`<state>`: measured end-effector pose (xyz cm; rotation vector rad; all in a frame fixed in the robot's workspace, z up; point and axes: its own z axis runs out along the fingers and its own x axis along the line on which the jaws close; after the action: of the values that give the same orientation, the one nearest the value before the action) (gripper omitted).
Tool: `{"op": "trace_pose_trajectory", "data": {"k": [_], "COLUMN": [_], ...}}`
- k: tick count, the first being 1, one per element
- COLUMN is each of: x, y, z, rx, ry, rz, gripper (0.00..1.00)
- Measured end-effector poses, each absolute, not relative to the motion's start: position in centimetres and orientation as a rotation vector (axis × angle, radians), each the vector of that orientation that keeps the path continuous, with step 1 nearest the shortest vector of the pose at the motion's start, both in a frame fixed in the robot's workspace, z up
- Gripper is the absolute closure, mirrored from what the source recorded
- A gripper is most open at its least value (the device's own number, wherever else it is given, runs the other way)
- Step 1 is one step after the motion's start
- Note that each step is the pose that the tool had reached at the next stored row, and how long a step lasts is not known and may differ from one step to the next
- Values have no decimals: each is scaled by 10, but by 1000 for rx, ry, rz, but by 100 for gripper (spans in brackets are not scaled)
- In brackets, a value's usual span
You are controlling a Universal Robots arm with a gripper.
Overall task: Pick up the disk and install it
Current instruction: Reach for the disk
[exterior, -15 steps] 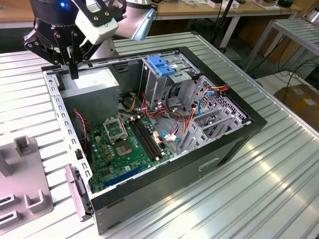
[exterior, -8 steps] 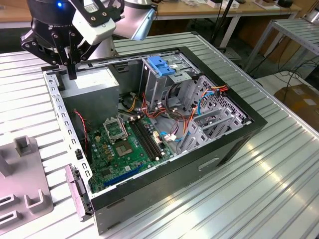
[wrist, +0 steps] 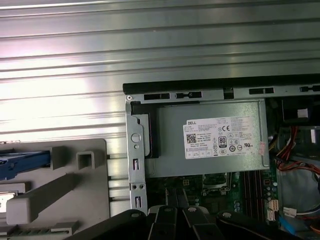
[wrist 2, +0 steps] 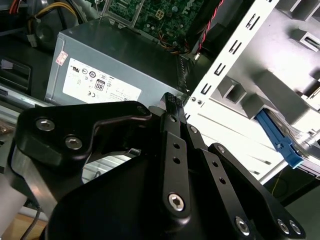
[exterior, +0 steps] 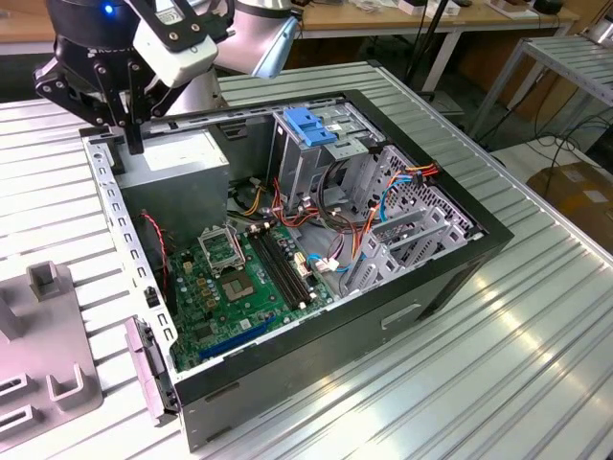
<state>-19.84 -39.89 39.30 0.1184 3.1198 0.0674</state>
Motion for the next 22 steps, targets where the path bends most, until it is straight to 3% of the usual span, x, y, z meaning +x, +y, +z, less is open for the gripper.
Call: {"op": "trace_pose_trajectory", "data": {"k": [22], "x": [-210], "y": [-399], "z": [393], "rx": [119], "ry": [3123], "rz": [67], "gripper": [90]}}
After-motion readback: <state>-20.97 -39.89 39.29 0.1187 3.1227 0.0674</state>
